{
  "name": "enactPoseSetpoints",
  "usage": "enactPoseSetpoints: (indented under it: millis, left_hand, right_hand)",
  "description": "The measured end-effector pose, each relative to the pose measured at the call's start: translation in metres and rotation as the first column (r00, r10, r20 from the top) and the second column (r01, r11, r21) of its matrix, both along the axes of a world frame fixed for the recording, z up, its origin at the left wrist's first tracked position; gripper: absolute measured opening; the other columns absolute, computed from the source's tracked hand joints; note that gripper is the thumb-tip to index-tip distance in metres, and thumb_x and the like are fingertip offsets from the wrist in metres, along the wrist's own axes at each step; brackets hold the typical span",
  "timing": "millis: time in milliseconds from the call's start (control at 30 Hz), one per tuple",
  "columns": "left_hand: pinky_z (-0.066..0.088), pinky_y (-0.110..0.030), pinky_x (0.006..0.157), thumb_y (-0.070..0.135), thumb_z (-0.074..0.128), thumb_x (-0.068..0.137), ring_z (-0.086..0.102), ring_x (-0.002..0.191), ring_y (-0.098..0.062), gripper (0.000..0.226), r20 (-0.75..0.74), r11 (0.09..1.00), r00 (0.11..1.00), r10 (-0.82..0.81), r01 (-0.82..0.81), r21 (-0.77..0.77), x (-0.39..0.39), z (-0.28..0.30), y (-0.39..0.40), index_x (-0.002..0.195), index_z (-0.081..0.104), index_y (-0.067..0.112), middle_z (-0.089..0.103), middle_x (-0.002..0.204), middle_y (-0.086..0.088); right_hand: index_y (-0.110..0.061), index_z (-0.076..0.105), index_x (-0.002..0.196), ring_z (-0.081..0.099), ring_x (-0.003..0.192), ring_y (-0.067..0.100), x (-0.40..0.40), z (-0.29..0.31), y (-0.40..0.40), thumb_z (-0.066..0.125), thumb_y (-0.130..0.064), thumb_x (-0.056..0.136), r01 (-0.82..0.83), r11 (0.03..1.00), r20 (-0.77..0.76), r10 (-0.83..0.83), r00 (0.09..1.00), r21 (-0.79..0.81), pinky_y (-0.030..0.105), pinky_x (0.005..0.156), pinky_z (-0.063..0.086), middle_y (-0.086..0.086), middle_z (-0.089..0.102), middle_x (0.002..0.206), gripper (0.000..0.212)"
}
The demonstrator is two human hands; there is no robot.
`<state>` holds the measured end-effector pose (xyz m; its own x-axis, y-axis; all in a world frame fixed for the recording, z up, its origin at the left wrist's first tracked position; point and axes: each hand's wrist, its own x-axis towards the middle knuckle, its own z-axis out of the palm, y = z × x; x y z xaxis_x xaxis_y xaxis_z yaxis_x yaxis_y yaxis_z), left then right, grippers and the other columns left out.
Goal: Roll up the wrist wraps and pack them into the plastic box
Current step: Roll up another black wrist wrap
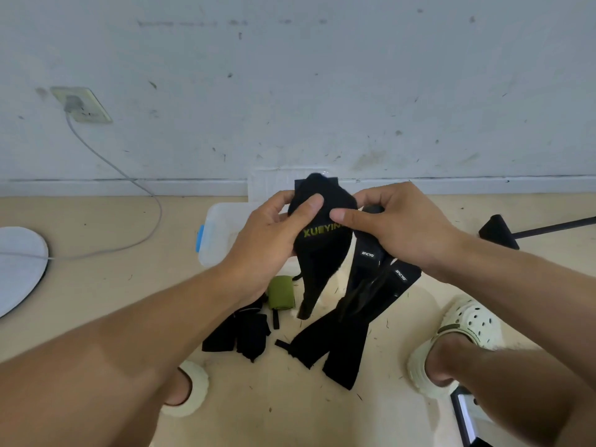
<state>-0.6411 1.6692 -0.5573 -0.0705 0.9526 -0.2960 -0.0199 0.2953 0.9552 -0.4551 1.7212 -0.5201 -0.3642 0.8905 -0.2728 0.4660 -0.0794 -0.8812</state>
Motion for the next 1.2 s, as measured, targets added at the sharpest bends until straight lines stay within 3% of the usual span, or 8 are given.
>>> enactPoseSetpoints:
  millis: [133,233,333,533,733,867,1100,1200]
  left_hand:
    - [0.055,-0.049,0.103,0.026,0.065,0.102,0.075,0.106,-0.015,0.024,-0.091,1.0,0.996,-0.004,0.003,-0.003,0.001,-0.007,-0.003,0.125,0.068,0.033,0.08,0.108,0.005]
    - [0.062,-0.044,0.091,0.023,0.062,0.103,0.076,0.104,-0.019,0.023,0.008,0.988,0.988,0.153,-0.152,-0.03,-0.003,-0.002,0.002,0.126,0.066,0.025,0.08,0.105,0.001]
    - [0.063,-0.043,0.09,0.025,0.064,0.102,0.075,0.106,-0.022,0.026,0.14,0.97,0.961,0.236,-0.225,-0.091,-0.007,0.004,0.007,0.127,0.065,0.019,0.079,0.109,-0.001]
    - [0.054,-0.047,0.104,0.042,0.089,0.074,0.073,0.112,-0.016,0.068,0.053,0.995,0.998,-0.028,0.033,-0.092,0.003,-0.005,-0.004,0.134,0.06,0.03,0.076,0.119,0.006]
    - [0.056,-0.047,0.101,0.037,0.097,0.057,0.071,0.115,-0.017,0.087,0.037,0.999,0.998,-0.045,0.046,-0.02,0.011,-0.012,-0.006,0.134,0.057,0.032,0.074,0.122,0.006]
    - [0.056,-0.042,0.102,0.016,0.095,0.067,0.07,0.114,-0.012,0.076,-0.028,0.998,0.999,0.043,-0.042,0.038,0.013,-0.014,-0.007,0.133,0.058,0.03,0.074,0.119,0.008]
    - [0.057,-0.043,0.101,0.016,0.087,0.076,0.072,0.111,-0.017,0.061,0.101,0.998,0.994,0.049,-0.046,-0.032,0.014,-0.008,-0.006,0.13,0.062,0.026,0.076,0.117,0.002]
    - [0.058,-0.039,0.098,0.014,0.089,0.078,0.071,0.11,-0.013,0.062,-0.002,0.995,0.995,0.103,-0.103,0.005,0.015,-0.007,-0.006,0.13,0.061,0.029,0.075,0.116,0.007]
  right_hand:
    - [-0.021,0.08,0.091,0.066,0.052,0.006,0.002,0.008,0.007,0.078,-0.032,0.09,0.054,0.996,-0.1,-0.061,0.993,-0.074,0.015,0.055,0.049,-0.006,0.072,0.062,0.012]
    - [-0.028,0.081,0.096,0.066,0.053,-0.002,0.006,0.005,0.008,0.079,-0.042,0.087,-0.037,0.994,0.061,0.043,0.997,-0.104,0.016,0.065,0.047,-0.013,0.073,0.063,0.017]
    - [-0.026,0.08,0.088,0.06,0.046,0.002,0.003,-0.003,0.003,0.076,-0.043,0.089,-0.068,0.989,0.129,0.085,0.988,-0.133,0.013,0.056,0.047,-0.006,0.07,0.06,0.018]
    - [-0.021,0.08,0.091,0.077,0.077,0.026,0.001,-0.009,0.006,0.075,-0.038,0.093,0.04,0.997,-0.024,-0.042,0.999,-0.061,0.042,0.084,0.061,0.008,0.079,0.084,0.018]
    - [-0.022,0.08,0.094,0.076,0.082,0.015,-0.004,-0.016,0.003,0.068,-0.033,0.098,0.107,0.994,-0.089,-0.107,0.99,-0.006,0.033,0.082,0.06,-0.001,0.08,0.086,0.017]
    - [-0.023,0.079,0.092,0.076,0.087,0.023,-0.005,-0.017,0.002,0.066,-0.038,0.099,0.083,0.996,-0.074,-0.08,0.994,0.035,0.047,0.092,0.059,0.005,0.079,0.088,0.022]
    - [-0.025,0.079,0.104,0.076,0.088,0.009,-0.003,-0.014,0.0,0.064,-0.031,0.101,0.056,0.997,-0.124,-0.049,0.991,0.046,0.036,0.092,0.06,-0.009,0.08,0.093,0.016]
    - [-0.026,0.076,0.112,0.077,0.09,0.011,-0.005,-0.015,-0.003,0.065,-0.029,0.1,0.044,0.999,-0.134,-0.041,0.99,0.017,0.035,0.093,0.06,-0.006,0.08,0.095,0.017]
